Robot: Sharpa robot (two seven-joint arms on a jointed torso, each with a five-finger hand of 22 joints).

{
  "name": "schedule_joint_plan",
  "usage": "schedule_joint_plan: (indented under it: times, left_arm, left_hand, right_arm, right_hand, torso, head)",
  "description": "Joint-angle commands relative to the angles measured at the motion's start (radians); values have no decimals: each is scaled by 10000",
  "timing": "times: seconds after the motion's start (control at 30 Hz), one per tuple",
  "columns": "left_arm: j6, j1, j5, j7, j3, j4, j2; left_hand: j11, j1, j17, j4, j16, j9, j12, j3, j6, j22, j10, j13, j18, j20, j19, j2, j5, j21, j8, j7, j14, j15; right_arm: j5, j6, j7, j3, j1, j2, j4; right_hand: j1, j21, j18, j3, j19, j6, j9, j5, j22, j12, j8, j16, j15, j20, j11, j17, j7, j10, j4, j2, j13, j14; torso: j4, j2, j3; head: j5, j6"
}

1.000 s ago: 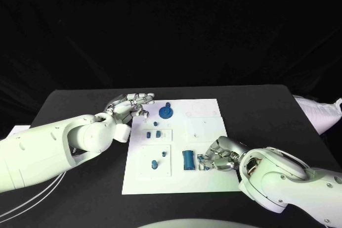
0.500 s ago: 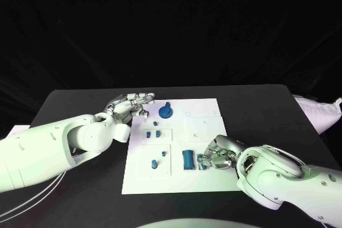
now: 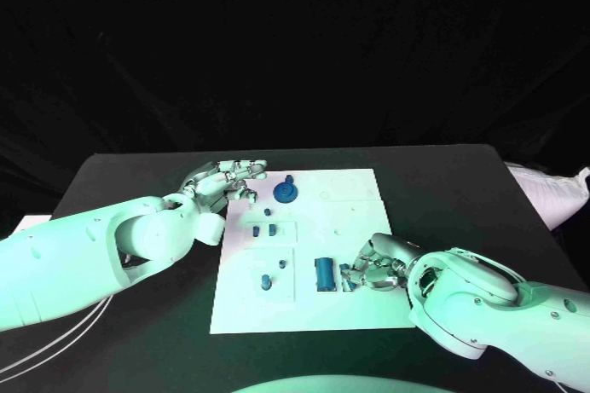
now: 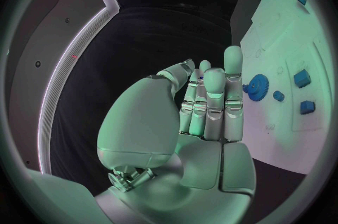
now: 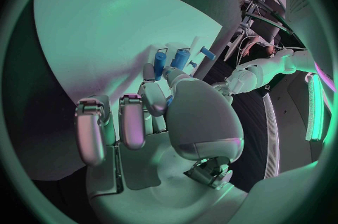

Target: Assemble the parts on the task board

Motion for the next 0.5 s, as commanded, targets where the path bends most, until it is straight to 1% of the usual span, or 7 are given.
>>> schedule_joint_plan:
  times: [0.03,0.13,0.2,0.27,0.37,0.43,0.5]
  left_arm:
    - [194,3,-71,28,7,33,7]
    - [193,3,-71,26,7,33,9]
    - [192,3,-71,25,7,31,10]
    - [192,3,-71,24,7,28,11]
    - [192,3,-71,24,7,23,12]
    - [193,3,-71,24,7,22,13]
    - [193,3,-71,23,7,21,13]
  left_hand:
    - [27,10,-9,3,-26,-1,42,-75,18,-9,-71,10,151,-27,-65,58,-13,-36,53,-20,-64,4]
    - [27,10,-9,3,-26,-1,42,-75,18,-9,-71,10,151,-27,-65,58,-13,-36,53,-20,-64,4]
    - [27,10,-9,3,-26,-1,42,-75,18,-9,-71,10,151,-27,-65,58,-13,-36,53,-20,-64,4]
    - [27,10,-9,3,-26,-1,42,-75,18,-9,-71,10,151,-27,-65,58,-13,-36,53,-20,-64,4]
    - [27,10,-9,3,-26,-1,42,-75,18,-9,-71,10,151,-27,-65,58,-13,-36,53,-20,-64,4]
    - [27,10,-9,3,-26,-1,42,-75,18,-9,-71,10,151,-27,-65,58,-13,-36,53,-20,-64,4]
    - [29,12,-20,-1,-30,-3,51,-82,11,-26,-83,11,154,-27,-74,55,-12,-60,54,-17,-74,5]
  right_arm:
    - [-325,286,-341,-19,-26,30,19]
    - [-344,301,-318,-19,-26,39,34]
    - [-360,305,-292,-19,-26,45,52]
    - [-374,299,-268,-19,-26,48,65]
    - [-422,268,-226,-19,-26,42,89]
    - [-461,247,-205,-19,-26,26,106]
    - [-506,221,-182,-19,-26,-1,126]
  right_hand:
    - [-135,54,-167,-121,937,95,22,59,2471,43,47,73,-78,-110,14,429,-20,81,25,17,15,680]
    - [-216,60,-170,-221,942,112,35,61,2479,73,56,89,-86,-120,8,458,-25,101,103,6,41,684]
    - [-315,63,-171,-353,945,129,49,209,2483,110,64,104,-92,-130,0,486,-35,122,211,4,73,687]
    - [-448,69,-173,-531,950,143,60,356,2490,128,69,116,-94,-137,1,508,-34,136,344,-23,95,689]
    - [-794,77,-177,-854,957,167,71,351,2500,151,71,127,-84,-136,14,530,-23,154,611,-44,124,690]
    - [-1060,85,-180,-1096,964,185,78,92,2510,165,73,137,-84,-133,9,550,-32,165,646,-27,143,692]
    - [-1296,90,-181,-1388,968,193,88,-521,2515,165,70,143,-94,-135,-3,563,-46,172,644,3,160,692]
  torso:
    - [-6,-1,5]
    - [-1,-2,6]
    - [-1,-2,6]
    - [-5,-4,5]
    - [-5,-7,5]
    - [-8,-5,4]
    - [-10,-5,5]
  head:
    - [5,1]
    - [8,0]
    - [8,0]
    - [11,2]
    - [8,1]
    - [4,2]
    - [3,-1]
